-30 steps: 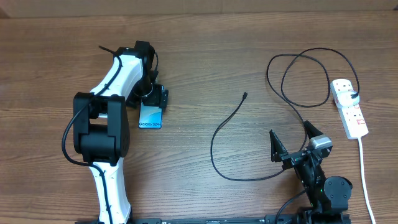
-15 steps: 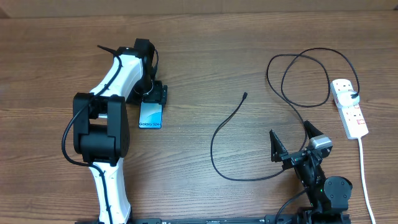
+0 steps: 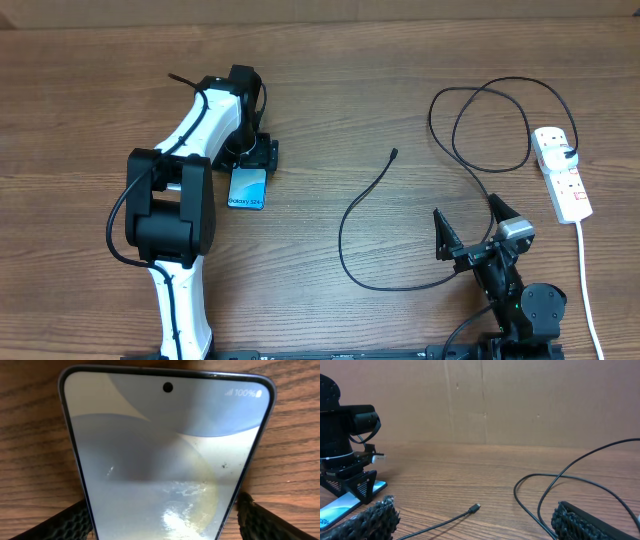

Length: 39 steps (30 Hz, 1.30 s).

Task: Plug charger to phone and switch on socket
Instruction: 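Close the left gripper on the phone's sides and lift it, then carry the phone rightward toward the cable end with the left gripper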

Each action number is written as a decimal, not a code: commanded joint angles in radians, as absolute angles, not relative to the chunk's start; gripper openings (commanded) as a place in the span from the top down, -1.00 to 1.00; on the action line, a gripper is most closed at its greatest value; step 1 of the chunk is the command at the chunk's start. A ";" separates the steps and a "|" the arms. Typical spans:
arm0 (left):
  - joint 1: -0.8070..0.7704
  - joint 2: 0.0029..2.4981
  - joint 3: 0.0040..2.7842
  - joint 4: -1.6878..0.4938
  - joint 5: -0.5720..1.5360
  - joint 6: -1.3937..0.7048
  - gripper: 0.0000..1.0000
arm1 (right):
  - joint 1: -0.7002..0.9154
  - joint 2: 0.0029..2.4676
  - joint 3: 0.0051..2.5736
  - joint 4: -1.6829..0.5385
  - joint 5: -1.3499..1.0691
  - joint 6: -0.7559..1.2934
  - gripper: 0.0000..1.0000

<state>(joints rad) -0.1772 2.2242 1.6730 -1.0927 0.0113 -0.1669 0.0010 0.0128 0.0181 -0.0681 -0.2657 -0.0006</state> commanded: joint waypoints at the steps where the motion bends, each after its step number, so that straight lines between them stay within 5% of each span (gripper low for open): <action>1: -0.184 2.236 1.656 -1.101 0.020 -0.209 -0.79 | 0.006 0.003 0.008 -0.061 -0.267 -0.005 -1.00; 6: -0.185 2.236 1.655 -1.139 0.020 -0.218 -0.79 | 0.006 0.003 0.008 -0.061 -0.267 -0.005 -1.00; 14: -0.188 2.236 1.655 -1.151 0.058 -0.218 -0.31 | 0.006 0.003 0.008 -0.061 -0.267 -0.005 -1.00; 22: -0.253 2.236 1.655 -1.177 0.120 -0.272 -0.32 | 0.006 0.003 0.008 -0.061 -0.267 -0.005 -0.99; 26: -0.298 2.236 1.656 -1.169 0.120 -0.307 -0.47 | 0.006 0.003 0.008 -0.061 -0.267 -0.005 -1.00; 29: -0.323 2.236 1.655 -1.148 0.120 -0.315 -1.00 | 0.006 0.003 0.008 -0.061 -0.267 -0.005 -1.00; 39: -0.343 2.236 1.655 -1.124 0.120 -0.315 -1.00 | 0.006 0.003 0.008 -0.061 -0.267 -0.005 -1.00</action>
<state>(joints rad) -0.3405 2.2242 1.6669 -1.1423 0.0868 -0.3096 0.0010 0.0128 0.0181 -0.0681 -0.2657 -0.0006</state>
